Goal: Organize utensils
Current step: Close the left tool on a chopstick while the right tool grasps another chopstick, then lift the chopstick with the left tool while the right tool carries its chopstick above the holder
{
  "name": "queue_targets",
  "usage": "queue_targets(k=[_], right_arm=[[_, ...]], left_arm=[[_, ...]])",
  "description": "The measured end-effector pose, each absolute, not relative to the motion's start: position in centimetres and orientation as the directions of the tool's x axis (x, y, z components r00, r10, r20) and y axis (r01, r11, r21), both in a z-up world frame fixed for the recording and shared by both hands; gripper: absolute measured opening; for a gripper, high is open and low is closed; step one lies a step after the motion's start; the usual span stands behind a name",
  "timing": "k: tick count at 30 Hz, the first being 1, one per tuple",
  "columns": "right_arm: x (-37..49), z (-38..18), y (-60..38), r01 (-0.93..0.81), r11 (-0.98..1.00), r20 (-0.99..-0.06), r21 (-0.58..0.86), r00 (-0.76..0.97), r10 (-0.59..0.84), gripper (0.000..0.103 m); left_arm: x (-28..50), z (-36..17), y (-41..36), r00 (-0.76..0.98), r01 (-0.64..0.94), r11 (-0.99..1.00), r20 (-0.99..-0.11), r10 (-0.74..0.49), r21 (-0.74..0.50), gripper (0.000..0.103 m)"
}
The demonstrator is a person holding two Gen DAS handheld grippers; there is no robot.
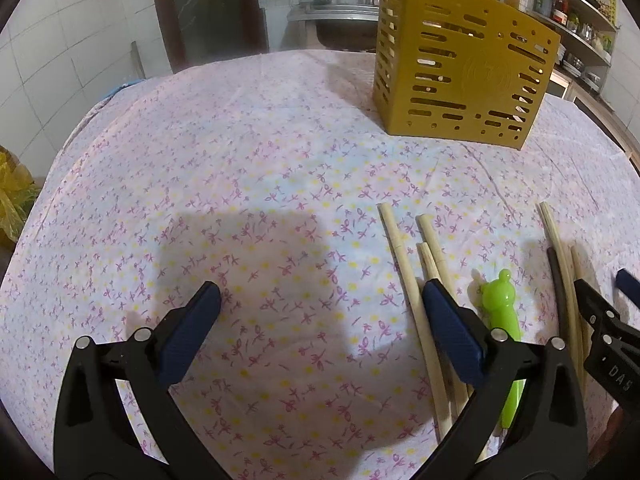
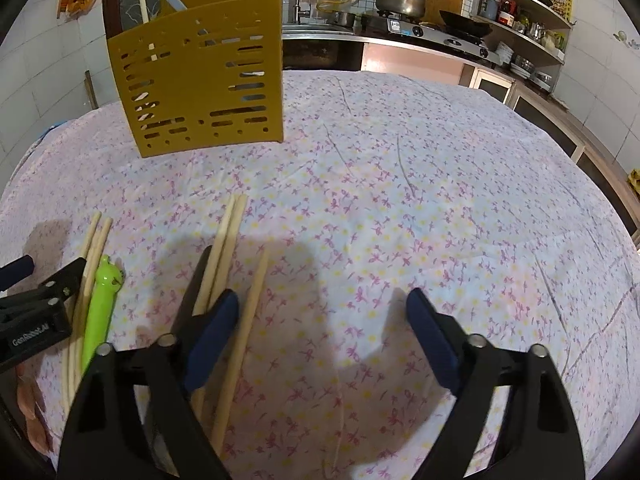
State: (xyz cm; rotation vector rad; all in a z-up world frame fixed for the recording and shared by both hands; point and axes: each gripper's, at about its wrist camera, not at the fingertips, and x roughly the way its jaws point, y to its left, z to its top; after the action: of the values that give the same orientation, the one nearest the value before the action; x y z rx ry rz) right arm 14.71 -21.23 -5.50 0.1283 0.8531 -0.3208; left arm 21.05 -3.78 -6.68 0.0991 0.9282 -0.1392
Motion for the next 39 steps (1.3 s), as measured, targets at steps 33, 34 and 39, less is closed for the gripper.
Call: queue_targets(k=[33, 34, 39], right_arm=[[14.5, -1.6, -21.9, 0.325, 0.924, -0.654, 0.200, 0.747, -0.121, 0.006], [14.3, -1.1, -22.1, 0.318, 0.925, -0.639, 0.208, 0.760, -0.118, 0.006], [12.0, 2.2, -22.3, 0.249, 0.940, -0.510, 0.233, 0.854, -0.100, 0.006]], left_arm=[[20.8, -2.1, -5.1, 0.628, 0.192, 0.975, -0.750, -0.208, -0.110, 0.004], [20.4, -1.5, -5.0, 0.643, 0.195, 0.975, -0.736, -0.212, -0.110, 0.004], [17.2, 2.3, -4.1, 0.757, 0.204, 0.974, -0.615, -0.221, -0.099, 0.005]])
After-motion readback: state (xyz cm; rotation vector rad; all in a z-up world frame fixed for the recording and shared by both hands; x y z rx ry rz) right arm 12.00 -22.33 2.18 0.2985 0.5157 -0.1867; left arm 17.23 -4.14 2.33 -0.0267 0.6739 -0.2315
